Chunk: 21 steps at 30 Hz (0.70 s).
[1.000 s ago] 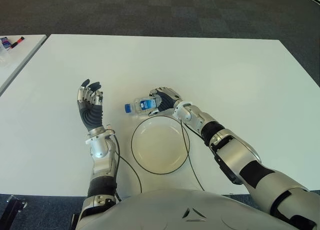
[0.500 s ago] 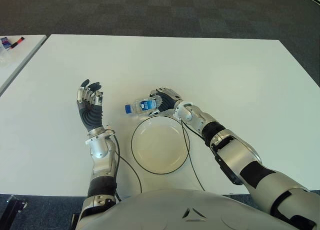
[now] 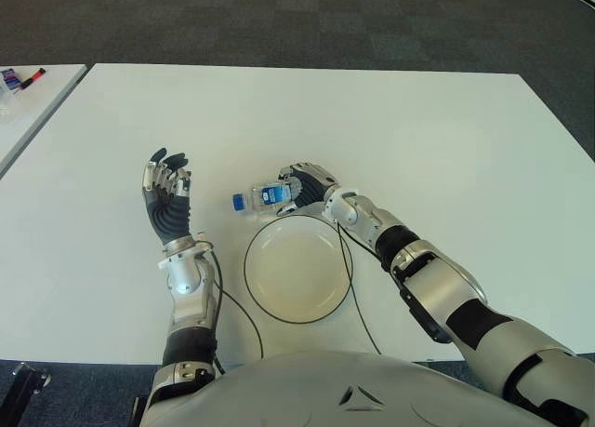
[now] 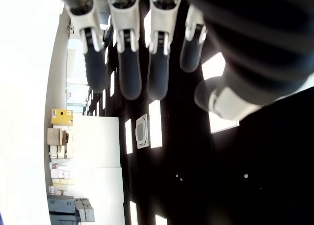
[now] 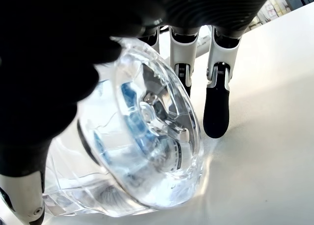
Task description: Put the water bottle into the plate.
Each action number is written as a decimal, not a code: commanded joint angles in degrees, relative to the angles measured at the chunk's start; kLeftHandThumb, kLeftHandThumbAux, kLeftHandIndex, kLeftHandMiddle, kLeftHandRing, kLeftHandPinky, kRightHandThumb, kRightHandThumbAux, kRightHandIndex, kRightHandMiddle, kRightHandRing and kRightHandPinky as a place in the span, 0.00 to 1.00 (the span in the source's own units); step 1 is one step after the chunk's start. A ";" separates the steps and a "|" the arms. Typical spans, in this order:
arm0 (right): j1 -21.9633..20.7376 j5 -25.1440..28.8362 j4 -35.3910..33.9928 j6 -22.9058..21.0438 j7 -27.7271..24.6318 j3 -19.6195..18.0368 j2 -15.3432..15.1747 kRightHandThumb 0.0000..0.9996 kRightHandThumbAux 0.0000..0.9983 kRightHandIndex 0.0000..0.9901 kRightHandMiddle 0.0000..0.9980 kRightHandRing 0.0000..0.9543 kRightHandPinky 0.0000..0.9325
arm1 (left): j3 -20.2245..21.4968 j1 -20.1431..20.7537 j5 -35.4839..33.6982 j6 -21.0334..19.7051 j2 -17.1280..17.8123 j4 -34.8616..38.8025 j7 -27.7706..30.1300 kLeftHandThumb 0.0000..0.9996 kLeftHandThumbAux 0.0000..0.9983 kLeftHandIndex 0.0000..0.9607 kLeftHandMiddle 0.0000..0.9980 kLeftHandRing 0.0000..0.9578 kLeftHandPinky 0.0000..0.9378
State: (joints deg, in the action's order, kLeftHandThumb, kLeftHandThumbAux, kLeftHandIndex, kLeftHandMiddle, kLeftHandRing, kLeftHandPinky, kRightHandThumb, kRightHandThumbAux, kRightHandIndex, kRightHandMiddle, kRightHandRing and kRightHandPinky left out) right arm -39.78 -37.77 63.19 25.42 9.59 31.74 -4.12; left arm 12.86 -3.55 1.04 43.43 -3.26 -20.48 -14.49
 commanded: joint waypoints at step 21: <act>0.89 0.93 0.38 -0.45 0.25 -1.43 0.36 0.95 0.66 0.39 0.51 0.55 0.92 | -0.16 0.19 -1.08 -0.13 0.49 -1.10 1.09 0.54 0.63 0.22 0.33 0.34 0.38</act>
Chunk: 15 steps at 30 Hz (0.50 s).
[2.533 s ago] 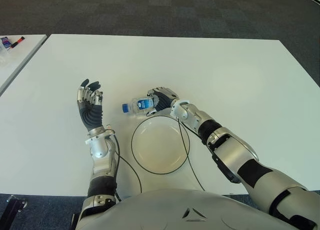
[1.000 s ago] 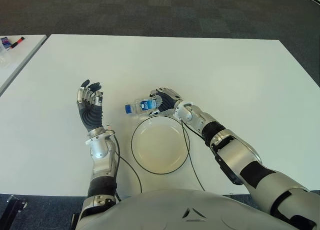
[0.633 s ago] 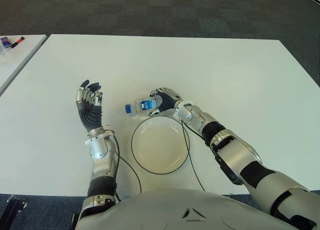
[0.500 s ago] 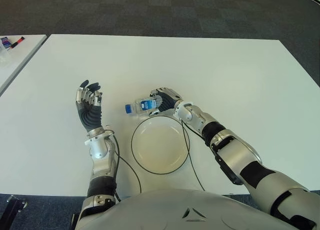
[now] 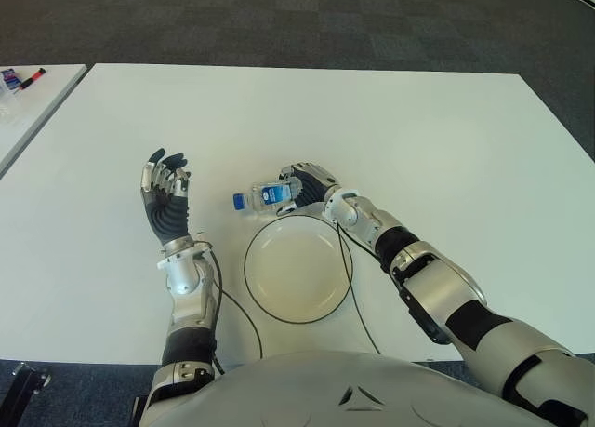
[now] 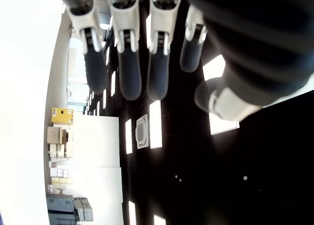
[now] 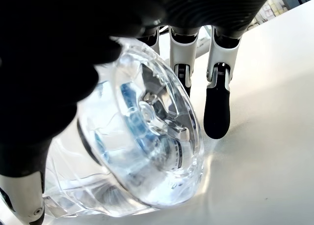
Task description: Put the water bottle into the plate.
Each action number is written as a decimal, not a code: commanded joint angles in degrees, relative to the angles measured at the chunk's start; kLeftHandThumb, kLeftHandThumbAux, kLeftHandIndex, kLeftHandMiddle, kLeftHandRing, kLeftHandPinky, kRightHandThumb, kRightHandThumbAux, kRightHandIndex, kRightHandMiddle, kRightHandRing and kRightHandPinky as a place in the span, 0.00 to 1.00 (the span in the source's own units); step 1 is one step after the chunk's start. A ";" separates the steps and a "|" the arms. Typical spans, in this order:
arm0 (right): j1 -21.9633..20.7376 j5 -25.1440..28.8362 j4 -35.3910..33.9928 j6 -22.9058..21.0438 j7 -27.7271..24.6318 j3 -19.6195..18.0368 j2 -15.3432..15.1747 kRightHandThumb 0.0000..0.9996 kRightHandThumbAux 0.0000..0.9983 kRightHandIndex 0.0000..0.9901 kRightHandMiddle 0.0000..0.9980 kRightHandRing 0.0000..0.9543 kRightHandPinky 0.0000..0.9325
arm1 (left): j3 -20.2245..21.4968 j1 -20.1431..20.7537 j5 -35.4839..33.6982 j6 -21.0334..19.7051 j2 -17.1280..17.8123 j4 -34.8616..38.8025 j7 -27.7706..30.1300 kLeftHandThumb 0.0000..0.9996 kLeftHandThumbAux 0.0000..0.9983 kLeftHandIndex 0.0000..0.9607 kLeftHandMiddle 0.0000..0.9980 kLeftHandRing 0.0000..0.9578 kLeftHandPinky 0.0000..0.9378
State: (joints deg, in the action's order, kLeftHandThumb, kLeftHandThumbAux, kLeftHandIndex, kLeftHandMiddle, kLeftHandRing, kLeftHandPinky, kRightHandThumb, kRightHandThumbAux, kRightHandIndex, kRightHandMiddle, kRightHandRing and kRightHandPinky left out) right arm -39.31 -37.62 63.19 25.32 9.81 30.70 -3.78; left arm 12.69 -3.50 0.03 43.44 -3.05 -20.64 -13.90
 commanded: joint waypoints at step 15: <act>0.71 0.98 0.76 1.08 0.51 -0.61 -0.06 0.95 0.66 0.39 0.51 0.55 0.92 | 0.08 0.10 -0.91 -0.05 0.47 -1.36 1.22 0.53 0.64 0.22 0.33 0.34 0.38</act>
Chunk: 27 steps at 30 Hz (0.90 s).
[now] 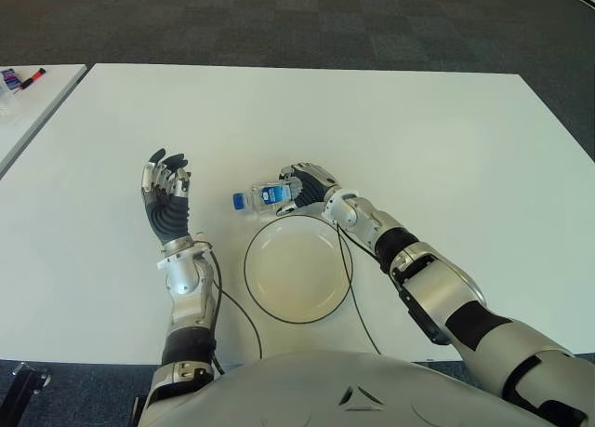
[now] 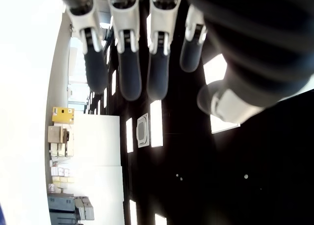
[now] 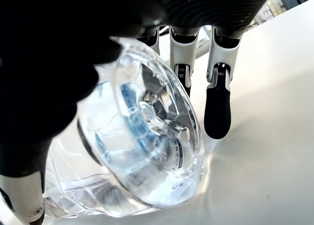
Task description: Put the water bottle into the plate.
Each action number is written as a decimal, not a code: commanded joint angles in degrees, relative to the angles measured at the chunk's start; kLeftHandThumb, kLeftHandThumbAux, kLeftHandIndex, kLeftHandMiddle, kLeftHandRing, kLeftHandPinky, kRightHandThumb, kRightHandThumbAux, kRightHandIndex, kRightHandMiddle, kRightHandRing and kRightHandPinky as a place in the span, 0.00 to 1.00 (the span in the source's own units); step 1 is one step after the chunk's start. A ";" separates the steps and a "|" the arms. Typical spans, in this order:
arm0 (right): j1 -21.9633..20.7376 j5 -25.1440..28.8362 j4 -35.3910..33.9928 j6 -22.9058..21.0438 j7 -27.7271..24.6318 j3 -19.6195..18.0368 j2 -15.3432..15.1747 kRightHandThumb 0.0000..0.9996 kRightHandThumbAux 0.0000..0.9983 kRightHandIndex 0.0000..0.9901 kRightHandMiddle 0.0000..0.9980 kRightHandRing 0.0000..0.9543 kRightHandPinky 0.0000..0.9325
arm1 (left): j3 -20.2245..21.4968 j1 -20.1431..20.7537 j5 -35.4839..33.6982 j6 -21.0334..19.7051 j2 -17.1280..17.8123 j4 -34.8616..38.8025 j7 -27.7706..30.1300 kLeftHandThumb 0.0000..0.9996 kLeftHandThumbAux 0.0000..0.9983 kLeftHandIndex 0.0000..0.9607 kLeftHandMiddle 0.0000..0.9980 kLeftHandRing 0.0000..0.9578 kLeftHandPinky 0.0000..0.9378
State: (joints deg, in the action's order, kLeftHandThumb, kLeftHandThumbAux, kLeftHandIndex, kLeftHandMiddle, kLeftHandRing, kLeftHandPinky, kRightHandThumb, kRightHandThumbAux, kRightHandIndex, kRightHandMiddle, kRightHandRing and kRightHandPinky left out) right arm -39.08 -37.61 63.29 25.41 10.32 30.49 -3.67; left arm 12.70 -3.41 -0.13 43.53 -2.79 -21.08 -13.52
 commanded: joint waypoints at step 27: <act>5.22 -0.09 -23.60 -7.63 -0.68 -3.57 -4.24 0.95 0.66 0.39 0.50 0.54 0.86 | 0.36 0.92 -1.84 0.98 0.37 -3.99 1.19 0.53 0.65 0.22 0.33 0.35 0.39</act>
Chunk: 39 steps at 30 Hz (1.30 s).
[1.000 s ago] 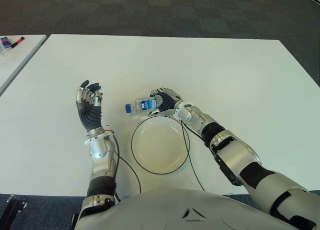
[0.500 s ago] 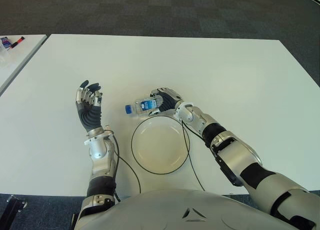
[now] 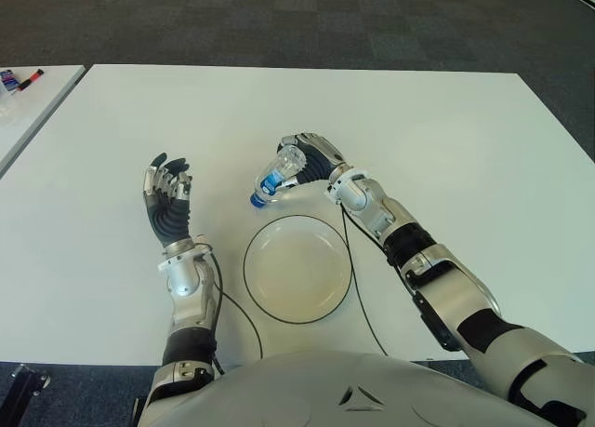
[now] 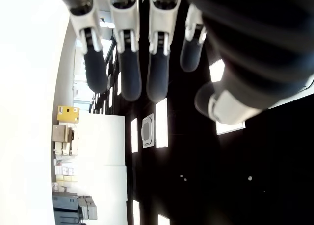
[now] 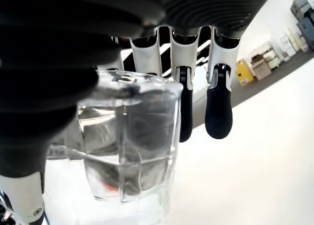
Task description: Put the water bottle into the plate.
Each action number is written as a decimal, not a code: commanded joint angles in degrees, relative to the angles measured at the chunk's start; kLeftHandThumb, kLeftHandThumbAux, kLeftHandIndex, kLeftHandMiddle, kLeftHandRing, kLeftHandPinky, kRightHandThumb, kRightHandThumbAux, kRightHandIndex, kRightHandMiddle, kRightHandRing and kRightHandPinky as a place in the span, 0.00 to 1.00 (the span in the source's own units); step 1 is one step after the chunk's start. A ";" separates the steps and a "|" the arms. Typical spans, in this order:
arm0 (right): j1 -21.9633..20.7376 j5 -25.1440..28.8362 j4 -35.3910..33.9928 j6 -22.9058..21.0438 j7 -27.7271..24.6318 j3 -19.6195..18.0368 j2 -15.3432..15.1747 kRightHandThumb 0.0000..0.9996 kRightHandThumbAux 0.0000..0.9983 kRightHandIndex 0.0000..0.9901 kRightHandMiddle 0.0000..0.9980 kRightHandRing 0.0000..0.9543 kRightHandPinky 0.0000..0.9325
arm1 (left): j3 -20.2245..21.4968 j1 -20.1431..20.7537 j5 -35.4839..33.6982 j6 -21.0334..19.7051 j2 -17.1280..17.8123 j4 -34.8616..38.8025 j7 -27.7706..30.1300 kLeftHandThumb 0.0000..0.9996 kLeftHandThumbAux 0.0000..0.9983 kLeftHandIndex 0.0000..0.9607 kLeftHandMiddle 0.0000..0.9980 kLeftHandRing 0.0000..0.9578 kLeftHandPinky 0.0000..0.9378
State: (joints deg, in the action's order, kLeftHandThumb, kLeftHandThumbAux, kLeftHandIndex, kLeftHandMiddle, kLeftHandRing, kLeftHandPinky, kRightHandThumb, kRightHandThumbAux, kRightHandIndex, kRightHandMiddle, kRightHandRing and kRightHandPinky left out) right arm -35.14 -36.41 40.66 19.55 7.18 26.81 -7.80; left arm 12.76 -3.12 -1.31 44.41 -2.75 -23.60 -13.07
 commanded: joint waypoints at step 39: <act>-0.38 -1.60 4.34 -3.67 7.81 -0.17 2.60 0.95 0.66 0.40 0.50 0.54 0.89 | 0.61 1.49 -2.58 0.61 0.12 -3.61 1.43 0.54 0.64 0.20 0.31 0.33 0.38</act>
State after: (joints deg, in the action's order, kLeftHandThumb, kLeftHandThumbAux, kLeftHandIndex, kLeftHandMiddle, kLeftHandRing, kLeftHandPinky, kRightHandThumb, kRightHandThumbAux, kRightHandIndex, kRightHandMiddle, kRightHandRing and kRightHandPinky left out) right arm -34.19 -38.10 44.23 15.63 14.24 26.51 -5.47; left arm 13.10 -1.87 -4.11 45.03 -2.72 -26.21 -12.00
